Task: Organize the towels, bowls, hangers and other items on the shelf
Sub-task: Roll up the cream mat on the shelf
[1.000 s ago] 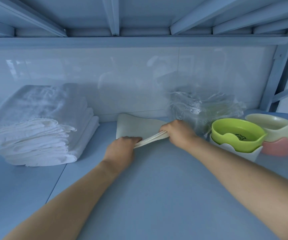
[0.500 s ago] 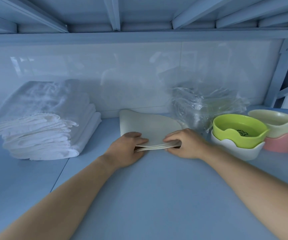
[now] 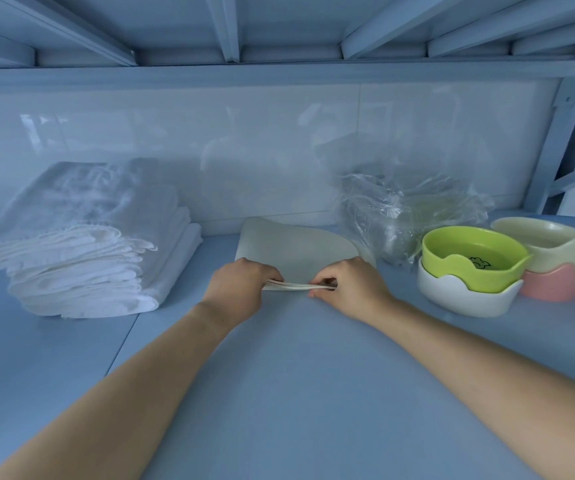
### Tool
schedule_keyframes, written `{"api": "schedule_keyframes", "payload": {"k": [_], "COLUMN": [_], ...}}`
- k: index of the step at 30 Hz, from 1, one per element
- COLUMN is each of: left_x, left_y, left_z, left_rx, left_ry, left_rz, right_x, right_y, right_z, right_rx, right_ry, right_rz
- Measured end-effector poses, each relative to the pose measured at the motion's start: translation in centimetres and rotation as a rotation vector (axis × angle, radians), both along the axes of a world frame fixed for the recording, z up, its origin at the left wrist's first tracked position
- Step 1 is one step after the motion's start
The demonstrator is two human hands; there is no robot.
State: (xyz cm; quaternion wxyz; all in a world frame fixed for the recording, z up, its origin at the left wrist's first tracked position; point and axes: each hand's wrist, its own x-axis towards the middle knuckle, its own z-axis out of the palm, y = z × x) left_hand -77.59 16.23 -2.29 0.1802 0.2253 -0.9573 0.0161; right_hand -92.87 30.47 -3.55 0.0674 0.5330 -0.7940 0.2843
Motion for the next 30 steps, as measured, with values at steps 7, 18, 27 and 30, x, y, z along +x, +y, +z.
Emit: {"api": "schedule_keyframes", "payload": {"k": [7, 18, 27, 30], "left_x": [-0.3, 3.1, 7.8, 9.8], "left_y": [0.8, 3.7, 10.8, 14.1], "left_z": [-1.2, -1.5, -0.3, 0.2], "left_rx": [0.100, 0.138, 0.192, 0.230], "left_ry": [0.096, 0.178, 0.291, 0.305], "left_rz": [-0.037, -0.129, 0.032, 0.107], "right_x": [-0.4, 2.0, 5.3, 6.8], "right_y": [0.0, 3.9, 7.4, 9.0], "right_z": [0.9, 0.8, 0.8, 0.6], "right_rx": [-0.012, 0.102, 0.032, -0.010], "right_ry": [-0.012, -0.009, -0.042, -0.093], "right_rz": [-0.050, 0.128, 0.295, 0.347]}}
